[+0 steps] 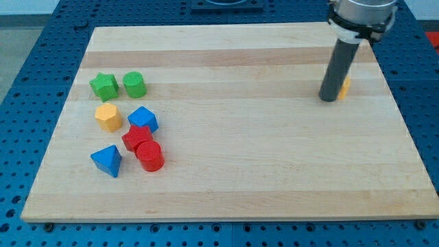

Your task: Push the green star along with green circle slightly right

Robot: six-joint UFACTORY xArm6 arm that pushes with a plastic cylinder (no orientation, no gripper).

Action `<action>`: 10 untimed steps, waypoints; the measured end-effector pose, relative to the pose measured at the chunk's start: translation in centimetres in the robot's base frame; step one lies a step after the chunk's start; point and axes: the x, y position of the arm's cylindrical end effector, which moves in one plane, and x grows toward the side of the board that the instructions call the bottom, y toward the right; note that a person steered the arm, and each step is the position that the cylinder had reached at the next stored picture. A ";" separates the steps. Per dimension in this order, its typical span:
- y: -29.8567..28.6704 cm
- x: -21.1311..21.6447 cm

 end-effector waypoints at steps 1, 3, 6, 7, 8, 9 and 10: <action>-4.3 -0.9; -6.9 -6.7; -22.2 -12.1; -29.8 -12.7; -35.3 -12.6; -38.6 -12.6; -40.8 -10.7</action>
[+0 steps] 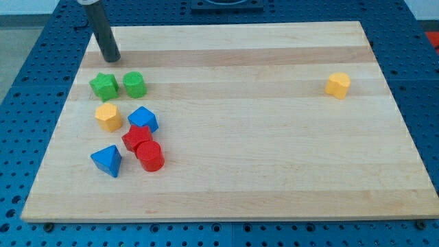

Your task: Push the green star along with green circle slightly right

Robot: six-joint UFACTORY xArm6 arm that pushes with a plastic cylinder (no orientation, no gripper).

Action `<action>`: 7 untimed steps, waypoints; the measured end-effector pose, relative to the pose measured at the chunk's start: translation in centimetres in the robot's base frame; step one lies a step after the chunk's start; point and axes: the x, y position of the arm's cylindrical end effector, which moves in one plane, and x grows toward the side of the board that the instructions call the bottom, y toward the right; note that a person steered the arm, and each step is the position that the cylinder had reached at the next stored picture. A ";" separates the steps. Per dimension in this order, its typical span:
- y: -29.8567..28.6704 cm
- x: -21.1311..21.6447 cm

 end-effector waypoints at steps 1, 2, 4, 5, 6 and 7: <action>-1.1 2.2; -3.7 4.0; -3.5 7.2; -3.3 7.2; -0.1 7.3; 3.0 7.3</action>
